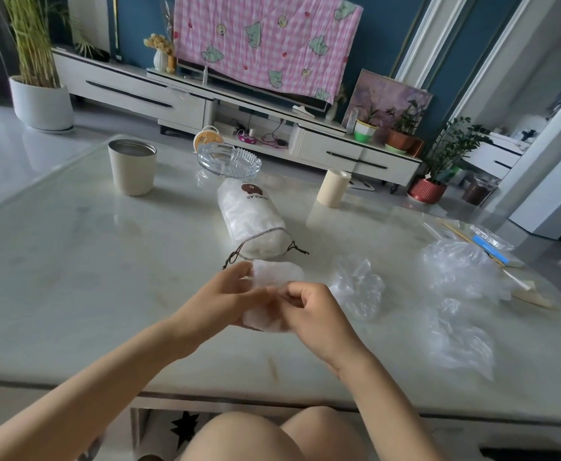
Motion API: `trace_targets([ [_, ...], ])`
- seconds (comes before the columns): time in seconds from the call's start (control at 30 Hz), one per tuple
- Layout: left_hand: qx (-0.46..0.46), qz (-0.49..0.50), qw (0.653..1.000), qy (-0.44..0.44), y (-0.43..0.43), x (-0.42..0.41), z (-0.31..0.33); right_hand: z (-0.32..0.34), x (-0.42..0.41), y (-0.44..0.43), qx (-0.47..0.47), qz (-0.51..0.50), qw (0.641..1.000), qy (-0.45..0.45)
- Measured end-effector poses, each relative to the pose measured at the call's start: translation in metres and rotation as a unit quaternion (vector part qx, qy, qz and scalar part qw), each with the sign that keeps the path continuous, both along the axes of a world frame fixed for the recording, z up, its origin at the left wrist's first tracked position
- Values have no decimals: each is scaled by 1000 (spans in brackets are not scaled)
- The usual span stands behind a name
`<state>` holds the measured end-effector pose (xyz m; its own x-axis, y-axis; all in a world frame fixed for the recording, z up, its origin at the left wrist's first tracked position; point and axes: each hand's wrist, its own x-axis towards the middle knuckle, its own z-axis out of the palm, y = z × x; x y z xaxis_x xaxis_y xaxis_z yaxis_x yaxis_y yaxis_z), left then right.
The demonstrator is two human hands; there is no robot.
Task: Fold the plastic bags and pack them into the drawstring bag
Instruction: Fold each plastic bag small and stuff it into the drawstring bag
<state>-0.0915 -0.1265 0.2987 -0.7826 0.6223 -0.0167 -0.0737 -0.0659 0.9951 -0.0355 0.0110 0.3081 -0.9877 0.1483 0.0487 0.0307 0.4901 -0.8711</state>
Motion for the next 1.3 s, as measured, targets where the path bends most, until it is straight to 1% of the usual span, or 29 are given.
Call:
trace_targets([
  [0.07,-8,45,999,13,-1,-1,-3,-3,4,-1,-10,7,1000,7],
  [0.13,-13,68,997,21,-4,-1,-3,-5,11,5,-20,5,1000,4],
  [0.2,2,75,997,9,-9,-3,-2,-7,16,14,-17,-31,999,6],
  [0.23,8,74,997,5,-11,-3,0,-8,17,19,-17,-66,998,10],
  [0.27,14,69,998,2,-13,-3,1,-7,18,24,-33,-93,995,11],
  [0.3,19,59,998,-2,-13,-2,3,-7,19,27,-71,-100,992,4],
  [0.37,26,32,999,-9,-11,0,5,-6,21,27,-189,-59,979,-35],
  [0.4,27,20,999,-11,-9,2,6,-5,21,23,-218,-36,974,-49],
  [0.47,27,2,1000,-11,-4,5,6,-2,21,14,-233,-5,971,-47],
  [0.53,27,6,1000,-11,-1,6,6,1,18,4,-282,-14,959,-23],
  [0.63,27,34,999,-17,-4,6,4,0,12,-1,-375,-58,925,-4],
  [0.7,34,42,998,-42,-7,5,4,-1,10,-1,-421,-74,904,0],
  [0.73,43,46,996,-66,-7,4,4,-2,9,-2,-428,-74,901,0],
  [0.87,107,53,976,-181,-7,2,6,-6,9,-4,-373,-63,926,-1],
  [0.93,104,41,972,-206,-7,3,5,-7,10,-4,-322,-46,945,12],
  [1.0,57,37,985,-158,-6,4,1,-9,12,-1,-260,-32,965,22],
  [1.1,-15,68,997,-18,-10,-2,-5,-10,14,8,-182,-34,982,25],
  [1.17,-38,74,993,80,-13,-6,-4,-6,13,13,-167,-46,984,42],
  [1.2,-46,67,990,112,-13,-8,-4,-4,12,12,-159,-30,986,43],
  [1.3,-52,59,984,161,-10,-12,-3,-1,4,4,-70,34,997,2],
])
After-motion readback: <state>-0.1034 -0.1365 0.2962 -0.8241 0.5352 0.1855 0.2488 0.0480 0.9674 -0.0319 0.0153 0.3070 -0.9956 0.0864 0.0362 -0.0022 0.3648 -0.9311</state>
